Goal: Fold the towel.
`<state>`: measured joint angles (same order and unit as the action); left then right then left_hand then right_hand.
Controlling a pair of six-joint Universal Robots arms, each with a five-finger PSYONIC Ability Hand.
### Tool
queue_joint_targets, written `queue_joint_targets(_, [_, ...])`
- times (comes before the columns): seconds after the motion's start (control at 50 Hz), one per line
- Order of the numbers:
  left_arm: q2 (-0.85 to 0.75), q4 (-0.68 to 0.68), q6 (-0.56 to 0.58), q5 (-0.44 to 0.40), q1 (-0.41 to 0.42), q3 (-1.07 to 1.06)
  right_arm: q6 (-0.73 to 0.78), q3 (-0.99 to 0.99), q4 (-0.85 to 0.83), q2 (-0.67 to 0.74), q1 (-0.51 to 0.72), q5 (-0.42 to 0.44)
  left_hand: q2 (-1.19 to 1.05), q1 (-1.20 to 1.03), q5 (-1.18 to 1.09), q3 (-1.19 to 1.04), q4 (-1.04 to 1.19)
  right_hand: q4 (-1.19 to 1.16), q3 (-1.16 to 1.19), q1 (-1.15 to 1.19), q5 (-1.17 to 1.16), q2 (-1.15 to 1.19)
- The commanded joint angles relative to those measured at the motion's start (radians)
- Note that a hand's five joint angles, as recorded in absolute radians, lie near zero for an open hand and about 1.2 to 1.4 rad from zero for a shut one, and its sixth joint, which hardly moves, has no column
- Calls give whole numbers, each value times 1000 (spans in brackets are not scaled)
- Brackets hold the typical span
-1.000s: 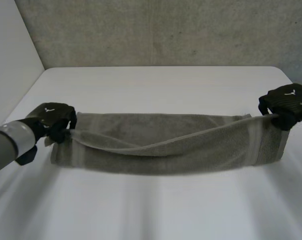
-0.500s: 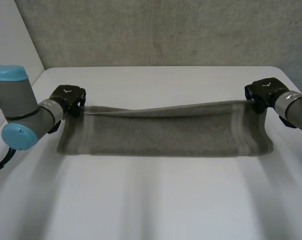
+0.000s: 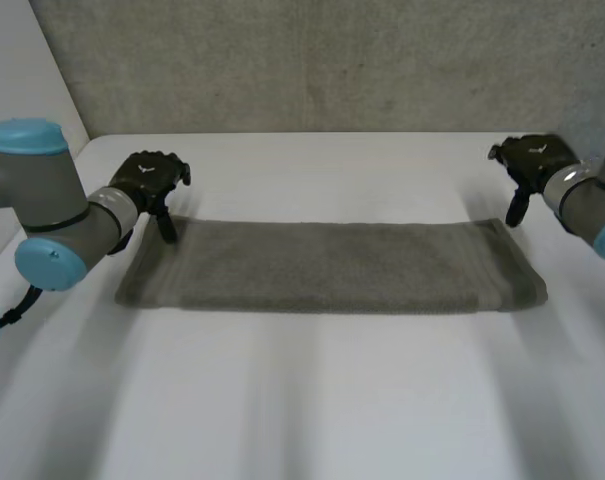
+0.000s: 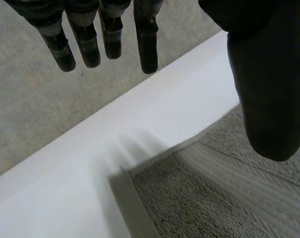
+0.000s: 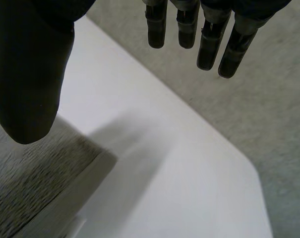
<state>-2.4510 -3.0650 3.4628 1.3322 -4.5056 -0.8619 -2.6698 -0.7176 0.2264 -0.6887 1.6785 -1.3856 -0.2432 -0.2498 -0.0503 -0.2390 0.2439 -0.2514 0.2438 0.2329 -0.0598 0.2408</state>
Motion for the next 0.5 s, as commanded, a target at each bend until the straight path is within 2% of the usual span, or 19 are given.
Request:
queue_joint_targets(0.02, [124,3,7,-2,-13,-114,-47,-29,2,-132,-8,4,56,63,38,52,-57,77,-69,-58,60,-66])
queue_joint_targets(0.12, [245,-9,12,-10,-20,-306,-30,-170,51,-261,-13,23,50,57,32,46,-51,77,-69,-58,60,-66])
queue_joint_targets(0.3, [296,-83,22,-11,-32,-502,60,-460,74,-373,-19,45,39,45,20,34,-39,77,-69,-58,60,-66])
queue_joint_targets(0.4, [334,-133,76,-15,-78,-609,100,-684,-17,-429,-22,105,39,45,20,34,-39,77,-69,-58,60,-66])
queue_joint_targets(0.5, [357,-149,82,-18,-86,-648,99,-799,-97,-433,-65,115,39,45,20,34,-39,-30,38,48,-47,41])
